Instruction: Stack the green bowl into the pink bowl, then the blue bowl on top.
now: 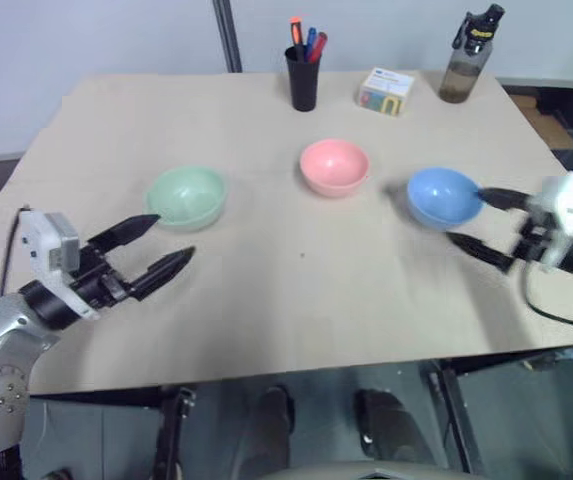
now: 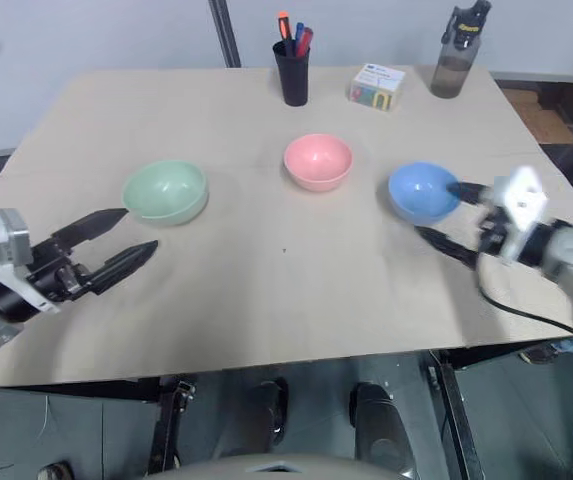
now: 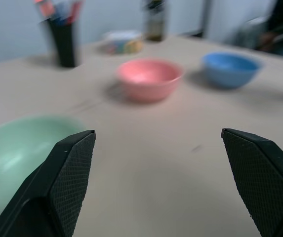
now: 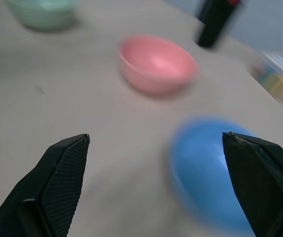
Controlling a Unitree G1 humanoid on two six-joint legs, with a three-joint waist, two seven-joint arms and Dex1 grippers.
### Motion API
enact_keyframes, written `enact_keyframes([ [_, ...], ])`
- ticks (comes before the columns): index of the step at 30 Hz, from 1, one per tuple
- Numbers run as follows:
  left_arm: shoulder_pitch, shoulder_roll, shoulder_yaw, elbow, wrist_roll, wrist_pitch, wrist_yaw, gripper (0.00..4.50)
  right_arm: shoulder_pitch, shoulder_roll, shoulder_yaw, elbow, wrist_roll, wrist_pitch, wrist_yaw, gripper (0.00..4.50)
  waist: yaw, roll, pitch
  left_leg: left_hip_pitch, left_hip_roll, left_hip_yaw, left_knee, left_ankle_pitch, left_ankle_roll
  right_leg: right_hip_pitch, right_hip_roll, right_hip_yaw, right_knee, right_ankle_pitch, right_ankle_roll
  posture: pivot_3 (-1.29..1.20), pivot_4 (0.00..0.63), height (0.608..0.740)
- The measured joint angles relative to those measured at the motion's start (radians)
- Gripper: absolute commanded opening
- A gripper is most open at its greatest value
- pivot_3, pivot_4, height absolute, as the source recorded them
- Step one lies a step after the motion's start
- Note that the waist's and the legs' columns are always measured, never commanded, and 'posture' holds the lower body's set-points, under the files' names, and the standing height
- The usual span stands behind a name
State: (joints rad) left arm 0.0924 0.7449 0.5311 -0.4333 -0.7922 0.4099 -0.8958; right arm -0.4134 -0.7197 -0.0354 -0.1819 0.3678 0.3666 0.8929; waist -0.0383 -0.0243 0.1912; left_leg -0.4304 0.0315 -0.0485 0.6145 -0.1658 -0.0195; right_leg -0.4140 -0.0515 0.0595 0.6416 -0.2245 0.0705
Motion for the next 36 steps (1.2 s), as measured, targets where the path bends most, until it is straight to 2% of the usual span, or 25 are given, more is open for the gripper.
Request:
enact_keyframes([
  [2,-0.004,-0.008,-0.009,-0.015,-0.007,0.003,0.007,4.32,-0.075,0.051,0.08,0.056,-0.054,-0.03,-0.001,4.5,-0.003,0.001,0.0,-0.001,0.0,0.0,0.0,0.0,0.0,-0.001,0.0,0.0,0.0,0.001,-0.001,0.0,0.15,0.74],
  [5,0.014,-0.019,-0.013,-0.037,-0.021,0.016,0.026,4.32,-0.276,0.191,0.246,0.316,-0.229,-0.184,-0.019,4.5,-0.012,0.0,0.0,-0.001,0.0,0.001,-0.001,0.0,0.0,-0.002,0.002,0.001,0.001,0.001,-0.001,0.0,0.15,0.74],
  [7,0.03,-0.022,-0.012,-0.06,-0.027,0.018,0.028,4.32,-0.328,0.238,0.304,0.405,-0.284,-0.263,-0.029,4.5,-0.002,-0.001,0.0,-0.001,0.0,-0.001,-0.001,0.0,0.0,-0.001,0.002,0.0,0.001,0.002,-0.001,0.0,0.15,0.74],
  [8,0.061,-0.025,0.007,-0.068,-0.027,0.022,0.037,4.32,-0.446,0.336,0.332,0.606,-0.341,-0.326,-0.061,4.5,-0.008,0.0,0.001,-0.002,0.001,0.001,-0.001,0.0,-0.001,-0.002,0.002,0.001,0.001,0.002,-0.001,0.0,0.15,0.74],
  [10,0.088,-0.03,0.022,-0.092,-0.036,0.024,0.051,4.32,-0.565,0.416,0.379,0.807,-0.41,-0.427,-0.098,4.5,-0.015,-0.001,0.002,-0.001,0.001,0.001,-0.001,0.0,-0.001,-0.002,0.002,0.001,0.001,0.002,-0.002,0.0,0.15,0.74],
  [11,0.104,-0.033,0.031,-0.11,-0.038,0.024,0.057,4.43,-0.616,0.448,0.392,0.897,-0.44,-0.477,-0.114,4.25,-0.014,-0.001,0.002,-0.001,0.001,0.0,-0.001,0.0,-0.001,-0.002,0.002,0.0,0.001,0.002,-0.002,0.0,0.15,0.74],
  [12,0.138,-0.044,0.055,-0.139,-0.048,0.025,0.073,4.5,-0.685,0.488,0.406,1.036,-0.48,-0.55,-0.137,3.77,-0.012,-0.001,0.001,-0.001,0.001,0.0,-0.002,0.0,-0.001,-0.002,0.002,0.0,0.001,0.002,-0.002,0.0,0.15,0.74],
  [14,0.159,-0.051,0.065,-0.153,-0.056,0.025,0.082,4.5,-0.71,0.499,0.412,1.114,-0.506,-0.598,-0.153,3.25,-0.003,-0.001,0.001,-0.001,0.0,-0.001,-0.002,0.0,-0.001,-0.001,0.002,0.0,0.0,0.002,-0.002,0.0,0.15,0.74],
  [15,0.189,-0.062,0.082,-0.171,-0.06,0.025,0.095,4.5,-0.736,0.516,0.415,1.199,-0.531,-0.635,-0.17,2.65,-0.004,-0.001,0.001,-0.002,0.0,-0.001,-0.002,0.0,-0.001,-0.002,0.002,0.0,0.0,0.002,-0.002,0.0,0.15,0.74],
  [16,0.199,-0.067,0.086,-0.179,-0.062,0.025,0.097,4.5,-0.741,0.518,0.415,1.228,-0.543,-0.648,-0.177,2.65,-0.005,-0.001,0.001,-0.001,0.0,0.0,-0.002,0.0,-0.001,-0.002,0.002,0.0,0.0,0.002,-0.002,0.0,0.15,0.74],
  [17,0.212,-0.071,0.093,-0.189,-0.066,0.025,0.102,4.5,-0.749,0.521,0.418,1.258,-0.556,-0.66,-0.186,2.25,-0.005,-0.001,0.001,-0.001,0.0,-0.001,-0.002,0.0,-0.001,-0.002,0.002,0.0,0.0,0.001,-0.002,0.0,0.15,0.74],
  [18,0.233,-0.078,0.1,-0.205,-0.071,0.024,0.11,4.5,-0.761,0.525,0.421,1.302,-0.576,-0.679,-0.198,1.62,-0.006,-0.001,0.002,-0.001,0.001,0.0,-0.002,0.0,-0.001,-0.002,0.002,0.0,0.001,0.001,-0.002,0.0,0.15,0.74],
  [19,0.251,-0.086,0.11,-0.223,-0.076,0.024,0.117,4.5,-0.774,0.529,0.421,1.345,-0.596,-0.697,-0.205,1.5,-0.007,0.0,0.002,-0.001,0.001,-0.001,-0.002,0.0,-0.001,-0.002,0.002,0.0,0.001,0.001,-0.002,0.0,0.15,0.74],
  [20,0.256,-0.087,0.114,-0.229,-0.077,0.024,0.12,4.5,-0.78,0.531,0.421,1.364,-0.604,-0.704,-0.206,0.94,-0.008,0.0,0.002,0.0,0.001,-0.001,-0.002,0.0,-0.001,-0.002,0.003,0.0,0.001,0.001,-0.002,0.0,0.15,0.74],
  [21,0.262,-0.088,0.119,-0.234,-0.078,0.024,0.124,4.5,-0.787,0.534,0.42,1.381,-0.612,-0.711,-0.208,0.68,-0.009,0.0,0.002,0.0,0.002,-0.001,-0.002,0.0,-0.001,-0.002,0.003,0.0,0.001,0.001,-0.002,0.0,0.15,0.74],
  [22,0.267,-0.089,0.126,-0.24,-0.079,0.023,0.131,4.5,-0.795,0.536,0.42,1.396,-0.623,-0.721,-0.214,0.19,-0.011,0.0,0.002,0.0,0.002,0.0,-0.002,0.0,-0.001,-0.002,0.003,0.0,0.001,0.001,-0.003,0.0,0.15,0.74],
  [23,0.268,-0.092,0.129,-0.246,-0.082,0.021,0.138,4.5,-0.805,0.539,0.42,1.413,-0.636,-0.726,-0.22,0.08,-0.013,0.0,0.002,0.0,0.002,-0.001,-0.002,0.0,-0.001,-0.002,0.003,0.0,0.001,0.001,-0.003,0.0,0.15,0.74],
  [29,0.265,-0.101,0.126,-0.254,-0.084,0.018,0.162,4.5,-0.832,0.539,0.42,1.435,-0.695,-0.772,-0.263,0.08,-0.026,0.0,0.002,0.0,0.002,0.0,-0.002,0.0,-0.001,-0.002,0.003,0.0,0.001,0.001,-0.003,0.0,0.15,0.74],
  [32,0.259,-0.101,0.123,-0.254,-0.084,0.018,0.162,4.5,-0.832,0.538,0.412,1.436,-0.696,-0.787,-0.238,0.08,-0.031,0.0,0.002,0.0,0.002,-0.001,-0.002,0.0,-0.001,-0.002,0.003,0.0,0.001,0.002,-0.002,0.0,0.15,0.74],
  [34,0.249,-0.101,0.118,-0.253,-0.083,0.017,0.162,4.5,-0.819,0.53,0.377,1.394,-0.637,-0.785,-0.11,0.08,-0.031,0.0,0.002,0.0,0.002,-0.001,-0.002,0.0,-0.001,-0.002,0.004,0.0,0.001,0.002,-0.002,0.0,0.15,0.74],
  [36,0.239,-0.099,0.11,-0.25,-0.083,0.017,0.162,4.5,-0.761,0.514,0.353,1.245,-0.549,-0.753,0.069,0.08,-0.031,0.0,0.002,0.0,0.003,-0.001,-0.002,-0.001,-0.001,-0.001,0.004,0.0,0.001,0.003,0.0,0.0,0.15,0.74],
])
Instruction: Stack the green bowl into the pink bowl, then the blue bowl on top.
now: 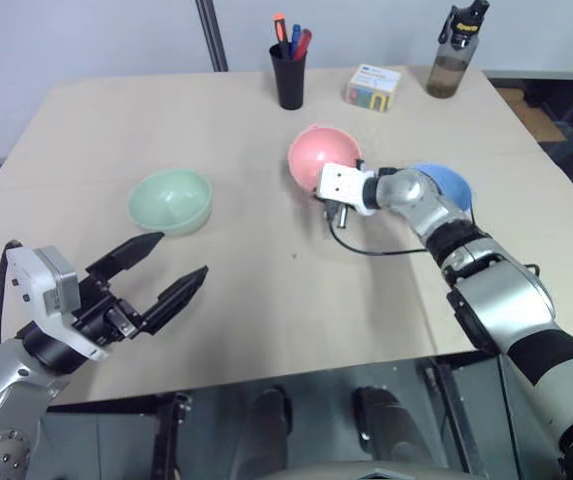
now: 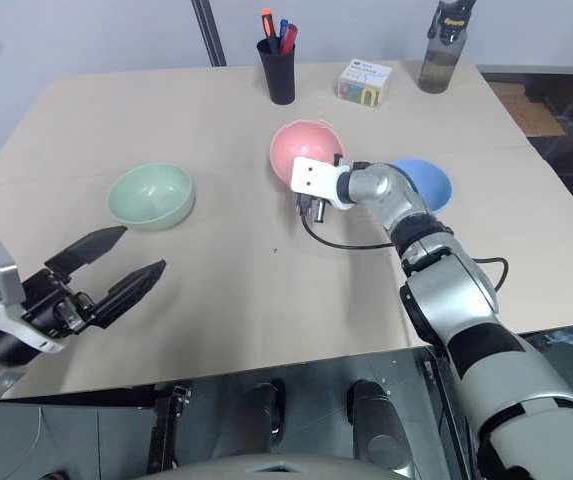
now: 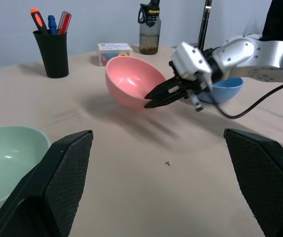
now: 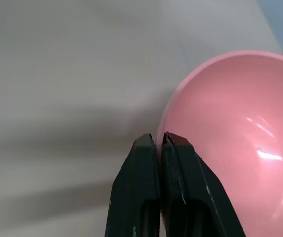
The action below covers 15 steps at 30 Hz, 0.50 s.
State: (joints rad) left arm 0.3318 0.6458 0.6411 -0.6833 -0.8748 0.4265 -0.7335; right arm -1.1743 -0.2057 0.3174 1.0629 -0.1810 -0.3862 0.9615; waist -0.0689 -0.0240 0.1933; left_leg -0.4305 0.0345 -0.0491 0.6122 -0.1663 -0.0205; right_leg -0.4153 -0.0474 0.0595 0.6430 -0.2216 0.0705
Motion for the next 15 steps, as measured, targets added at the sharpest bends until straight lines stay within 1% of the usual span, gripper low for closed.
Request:
enact_keyframes([
  [2,-0.005,0.002,-0.007,0.011,0.002,0.001,0.0,4.5,0.115,-0.022,-0.001,-0.243,0.093,0.091,0.161,0.08,0.004,0.0,0.0,0.0,0.0,0.0,0.0,0.0,0.0,0.0,0.0,0.0,0.0,0.001,0.002,0.0,0.15,0.74],
  [3,-0.011,0.004,-0.012,0.021,0.006,0.002,0.001,4.5,0.175,-0.034,0.008,-0.357,0.117,0.152,0.211,0.08,0.006,0.0,0.0,0.0,0.0,-0.001,0.0,0.0,0.0,0.0,0.0,-0.001,0.0,0.001,0.002,0.0,0.15,0.74],
  [5,-0.023,0.009,-0.02,0.042,0.017,0.003,0.009,4.5,0.269,-0.053,0.041,-0.536,0.133,0.269,0.257,0.08,0.007,0.001,0.0,0.0,0.001,0.0,0.0,0.0,0.0,-0.001,0.001,-0.001,0.001,0.0,0.001,0.0,0.15,0.74],
  [6,-0.026,0.011,-0.021,0.046,0.023,0.003,0.012,4.5,0.291,-0.055,0.046,-0.579,0.133,0.3,0.259,0.08,0.008,0.001,0.0,0.0,0.001,0.0,0.0,0.0,0.0,-0.001,0.001,-0.001,0.001,-0.001,-0.002,0.0,0.15,0.74],
  [7,-0.041,0.016,-0.028,0.059,0.04,0.003,0.022,4.5,0.328,-0.058,0.062,-0.665,0.132,0.366,0.255,0.37,0.009,0.001,0.0,0.001,0.001,0.0,0.0,0.0,0.0,0.0,0.001,-0.001,0.002,-0.001,-0.002,0.0,0.15,0.74],
  [9,-0.066,0.027,-0.047,0.069,0.07,0.003,0.041,4.5,0.351,-0.047,0.087,-0.752,0.127,0.451,0.247,1.04,0.006,0.001,0.0,0.002,0.002,0.0,0.0,0.0,-0.001,-0.001,0.002,-0.001,0.002,-0.001,-0.002,0.0,0.15,0.74],
  [12,-0.082,0.03,-0.068,0.076,0.111,0.003,0.057,4.5,0.357,-0.048,0.103,-0.814,0.119,0.52,0.23,2.33,0.006,0.0,0.0,0.002,0.002,0.0,0.001,0.0,-0.001,0.0,0.002,-0.001,0.002,-0.001,-0.003,0.0,0.15,0.74],
  [13,-0.084,0.03,-0.068,0.079,0.118,0.003,0.062,4.5,0.359,-0.048,0.104,-0.82,0.119,0.532,0.227,2.67,0.008,0.0,0.0,0.002,0.002,0.0,0.001,0.0,-0.001,0.0,0.002,-0.001,0.002,-0.001,-0.003,0.0,0.15,0.74],
  [14,-0.086,0.03,-0.069,0.081,0.131,0.004,0.068,4.5,0.362,-0.051,0.105,-0.826,0.119,0.543,0.224,3.13,0.008,0.0,0.0,0.001,0.002,0.0,0.001,0.0,-0.001,0.0,0.002,-0.001,0.002,-0.001,-0.003,0.0,0.15,0.74],
  [15,-0.091,0.032,-0.074,0.083,0.153,0.004,0.084,4.5,0.366,-0.054,0.106,-0.833,0.119,0.56,0.217,3.49,0.01,0.0,0.0,0.001,0.002,0.0,0.001,0.0,-0.001,-0.001,0.002,-0.001,0.002,-0.001,-0.003,0.0,0.15,0.74],
])
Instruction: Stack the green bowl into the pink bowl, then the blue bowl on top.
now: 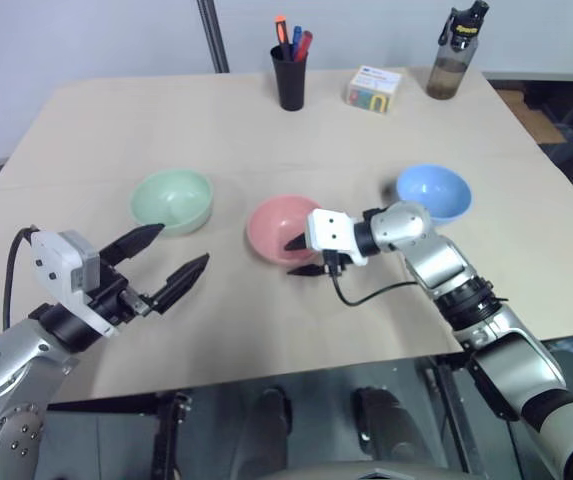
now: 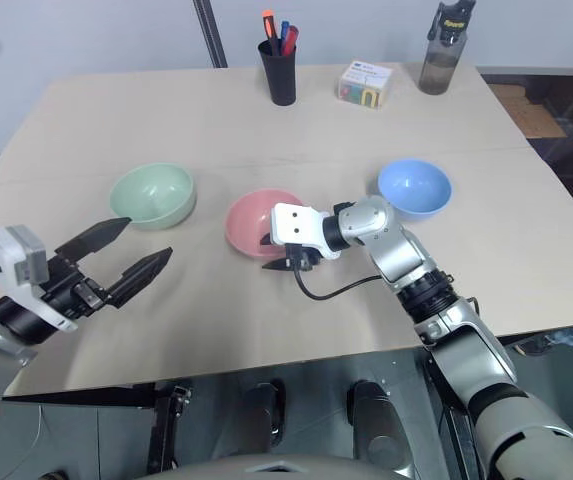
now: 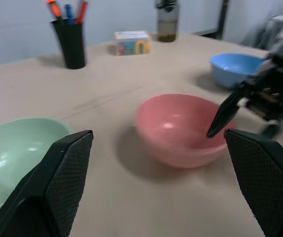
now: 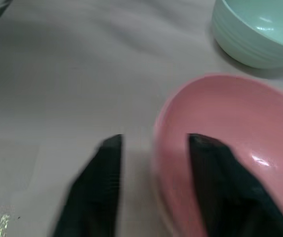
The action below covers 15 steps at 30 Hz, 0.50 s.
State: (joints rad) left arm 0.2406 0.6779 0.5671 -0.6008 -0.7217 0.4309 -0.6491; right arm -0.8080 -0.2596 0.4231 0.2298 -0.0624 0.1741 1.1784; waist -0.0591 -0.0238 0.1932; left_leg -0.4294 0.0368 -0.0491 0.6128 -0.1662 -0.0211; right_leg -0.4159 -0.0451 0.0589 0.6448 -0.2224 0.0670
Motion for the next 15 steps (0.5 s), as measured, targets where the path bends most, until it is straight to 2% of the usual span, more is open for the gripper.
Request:
enact_keyframes([
  [2,-0.007,0.007,-0.011,0.0,0.039,0.005,0.03,4.5,0.008,-0.007,-0.001,-0.023,0.001,0.024,-0.011,4.41,0.002,0.0,0.0,0.0,0.0,0.0,0.0,0.0,0.0,0.0,0.0,0.0,0.0,0.0,0.0,0.0,0.15,0.74],
  [7,-0.116,0.119,-0.085,-0.001,0.21,0.177,0.223,4.5,0.074,-0.021,-0.081,-0.207,0.096,0.1,-0.053,4.47,0.019,0.0,0.0,-0.001,0.0,-0.001,0.0,0.0,0.0,0.0,0.0,-0.001,0.0,0.0,0.001,0.0,0.15,0.74],
  [9,-0.197,0.195,-0.15,-0.005,0.254,0.265,0.262,4.5,0.095,-0.031,-0.125,-0.314,0.166,0.159,-0.063,4.47,0.022,-0.001,0.0,-0.001,0.0,-0.001,0.0,0.0,0.0,0.0,0.0,-0.001,0.0,0.0,0.001,0.0,0.15,0.74],
  [12,-0.376,0.359,-0.346,0.02,0.352,0.39,0.26,4.5,0.145,-0.078,-0.161,-0.438,0.214,0.204,-0.089,4.47,0.025,-0.001,-0.001,-0.001,0.0,-0.001,0.0,0.0,0.0,0.0,0.0,-0.001,-0.001,-0.002,0.003,0.0,0.15,0.74],
  [15,-0.556,0.402,-0.52,0.103,0.425,0.487,0.245,4.5,0.171,-0.103,-0.177,-0.469,0.229,0.236,-0.127,4.47,0.018,-0.001,-0.001,0.0,0.0,0.0,0.0,0.0,0.0,0.0,0.0,-0.001,-0.001,-0.001,0.005,0.0,0.15,0.74],
])
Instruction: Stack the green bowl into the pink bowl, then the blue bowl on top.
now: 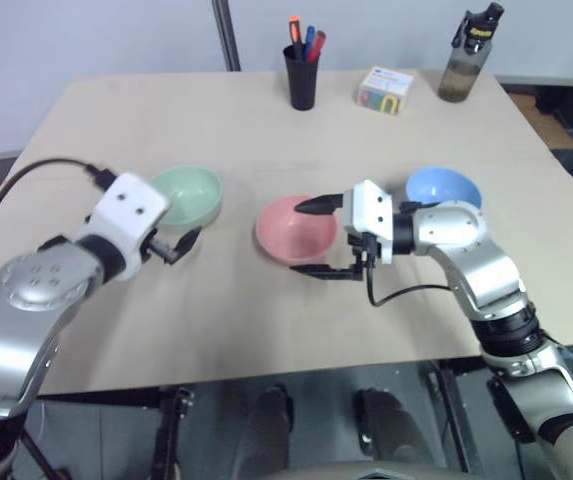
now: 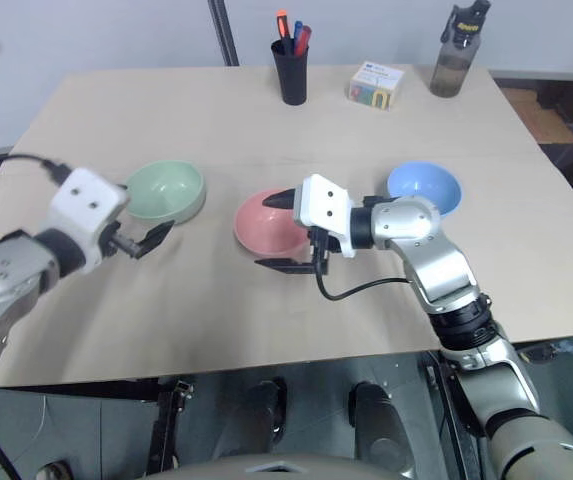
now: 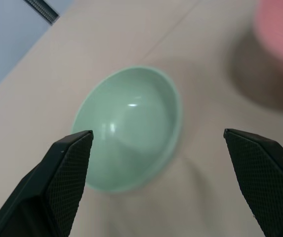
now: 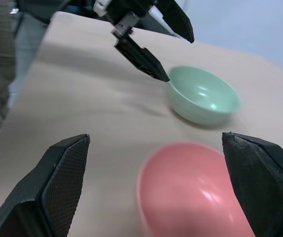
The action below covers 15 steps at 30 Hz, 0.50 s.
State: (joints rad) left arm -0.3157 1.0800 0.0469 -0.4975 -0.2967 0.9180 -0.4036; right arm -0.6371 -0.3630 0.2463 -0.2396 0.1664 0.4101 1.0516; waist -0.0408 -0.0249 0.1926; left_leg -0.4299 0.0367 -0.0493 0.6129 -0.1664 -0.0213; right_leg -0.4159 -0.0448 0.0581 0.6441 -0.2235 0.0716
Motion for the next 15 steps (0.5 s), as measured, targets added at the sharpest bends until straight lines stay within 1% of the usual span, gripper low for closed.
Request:
enact_keyframes([
  [3,-0.122,-0.011,-0.154,0.082,0.054,0.042,-0.033,4.5,0.01,-0.024,-0.014,-0.014,0.002,0.014,-0.033,4.47,-0.002,0.0,0.0,-0.001,0.0,0.0,0.0,0.0,0.0,-0.001,0.0,0.0,0.001,0.002,0.002,0.0,0.15,0.74],
  [4,-0.18,-0.03,-0.219,0.14,0.09,0.051,-0.045,3.98,0.014,-0.027,-0.02,-0.025,0.005,0.017,-0.048,4.5,-0.001,0.0,0.0,-0.002,0.001,0.0,-0.001,0.0,0.0,-0.002,0.001,0.0,0.001,0.002,0.002,0.0,0.15,0.74],
  [5,-0.196,-0.036,-0.241,0.163,0.104,0.054,-0.05,3.89,0.014,-0.027,-0.02,-0.027,0.006,0.018,-0.054,4.5,-0.001,0.0,0.0,-0.002,0.001,0.0,-0.001,0.0,0.0,-0.002,0.002,0.0,0.001,0.002,0.002,0.0,0.15,0.74],
  [6,-0.242,-0.056,-0.293,0.214,0.135,0.052,-0.063,3.32,0.02,-0.037,-0.027,-0.037,0.012,0.023,-0.062,4.5,0.0,0.0,0.001,-0.002,0.001,0.0,-0.001,0.0,0.0,-0.002,0.002,0.0,0.0,0.002,0.002,0.0,0.15,0.74],
  [8,-0.299,-0.087,-0.358,0.296,0.183,0.043,-0.086,2.5,0.027,-0.054,-0.034,-0.059,0.023,0.026,-0.076,4.5,0.002,0.0,0.001,-0.003,0.001,-0.001,0.0,0.0,0.0,-0.002,0.002,0.0,0.0,0.002,0.002,0.0,0.15,0.74],
  [9,-0.318,-0.1,-0.379,0.328,0.2,0.037,-0.097,2.05,0.032,-0.062,-0.042,-0.072,0.032,0.028,-0.08,4.5,0.002,0.0,0.001,-0.003,0.001,0.0,0.0,0.0,0.0,-0.002,0.002,0.0,0.0,0.002,0.002,0.0,0.15,0.74],
  [11,-0.346,-0.119,-0.404,0.37,0.228,0.029,-0.116,1.41,0.043,-0.078,-0.061,-0.094,0.048,0.038,-0.087,4.5,0.003,-0.001,0.001,-0.003,0.001,-0.001,0.0,0.0,0.0,-0.002,0.002,0.0,0.0,0.002,0.002,0.0,0.15,0.74],
  [12,-0.356,-0.123,-0.41,0.382,0.24,0.025,-0.127,0.97,0.051,-0.089,-0.066,-0.103,0.053,0.042,-0.092,4.5,0.002,-0.001,0.001,-0.003,0.001,-0.001,0.0,0.0,0.0,-0.002,0.002,0.0,0.0,0.002,0.002,0.0,0.15,0.74],
  [14,-0.369,-0.127,-0.412,0.404,0.258,0.01,-0.153,0.26,0.072,-0.108,-0.072,-0.115,0.064,0.045,-0.102,4.5,0.002,-0.001,0.001,-0.003,0.001,-0.001,0.0,0.0,0.0,-0.002,0.002,0.0,0.0,0.002,0.002,0.0,0.15,0.74],
  [15,-0.372,-0.129,-0.412,0.41,0.265,0.008,-0.163,0.05,0.081,-0.114,-0.075,-0.118,0.068,0.046,-0.104,4.5,0.001,-0.001,0.001,-0.003,0.001,-0.001,0.0,0.0,0.0,-0.002,0.002,0.0,0.0,0.002,0.002,0.0,0.15,0.74],
])
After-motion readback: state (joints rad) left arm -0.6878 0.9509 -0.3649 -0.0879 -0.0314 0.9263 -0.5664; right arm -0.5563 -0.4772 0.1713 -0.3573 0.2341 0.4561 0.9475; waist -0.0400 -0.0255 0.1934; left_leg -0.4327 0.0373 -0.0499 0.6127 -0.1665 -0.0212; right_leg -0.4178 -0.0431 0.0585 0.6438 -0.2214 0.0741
